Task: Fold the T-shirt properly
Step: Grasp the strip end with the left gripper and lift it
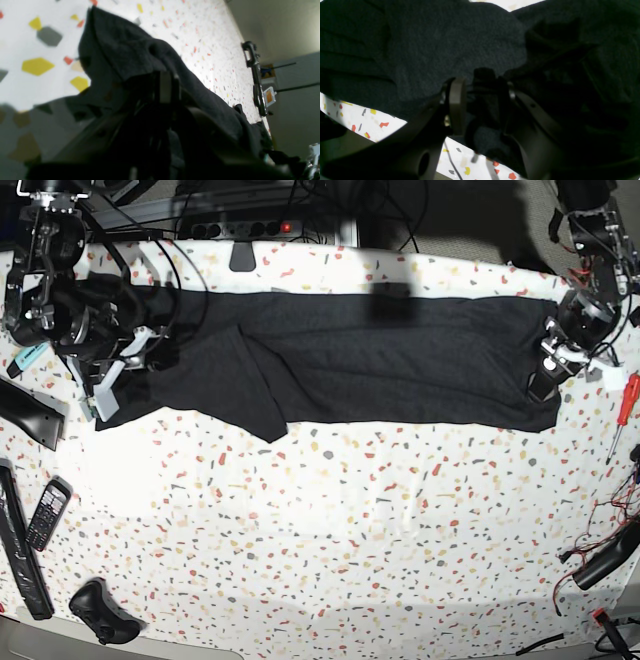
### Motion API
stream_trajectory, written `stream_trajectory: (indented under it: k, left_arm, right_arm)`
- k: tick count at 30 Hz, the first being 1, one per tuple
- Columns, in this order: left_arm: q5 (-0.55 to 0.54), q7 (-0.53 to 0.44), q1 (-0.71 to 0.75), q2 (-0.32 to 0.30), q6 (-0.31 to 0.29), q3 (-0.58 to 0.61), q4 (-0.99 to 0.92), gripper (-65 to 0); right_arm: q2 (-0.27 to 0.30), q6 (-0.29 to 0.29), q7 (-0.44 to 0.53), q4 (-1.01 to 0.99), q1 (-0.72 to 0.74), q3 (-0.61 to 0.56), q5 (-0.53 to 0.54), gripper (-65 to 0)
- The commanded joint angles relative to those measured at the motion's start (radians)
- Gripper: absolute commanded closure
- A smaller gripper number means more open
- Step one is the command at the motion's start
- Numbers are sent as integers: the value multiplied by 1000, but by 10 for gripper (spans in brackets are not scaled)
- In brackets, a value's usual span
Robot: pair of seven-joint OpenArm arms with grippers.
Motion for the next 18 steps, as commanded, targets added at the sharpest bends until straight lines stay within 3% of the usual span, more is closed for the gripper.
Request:
stream_trajectory:
  k: [1,5,11,14,18]
  left_arm:
    - [-50,34,1,0,-14,-1,37,0]
    - [-141,98,54,47,-14,1,193,0]
    - [-215,132,167,190,-14,14,457,0]
    - [-258,152,187,213,-14,85,536,0]
    - [-215,122,180,229,-14,253,576,0]
  right_arm:
    - [16,7,7,22,11,9,11,-201]
    - [16,7,7,22,11,9,11,-201]
    - [16,7,7,22,11,9,11,-201]
    - [16,7,8,22,12,9,11,-201]
    - [16,8,8,22,15,9,11,-201]
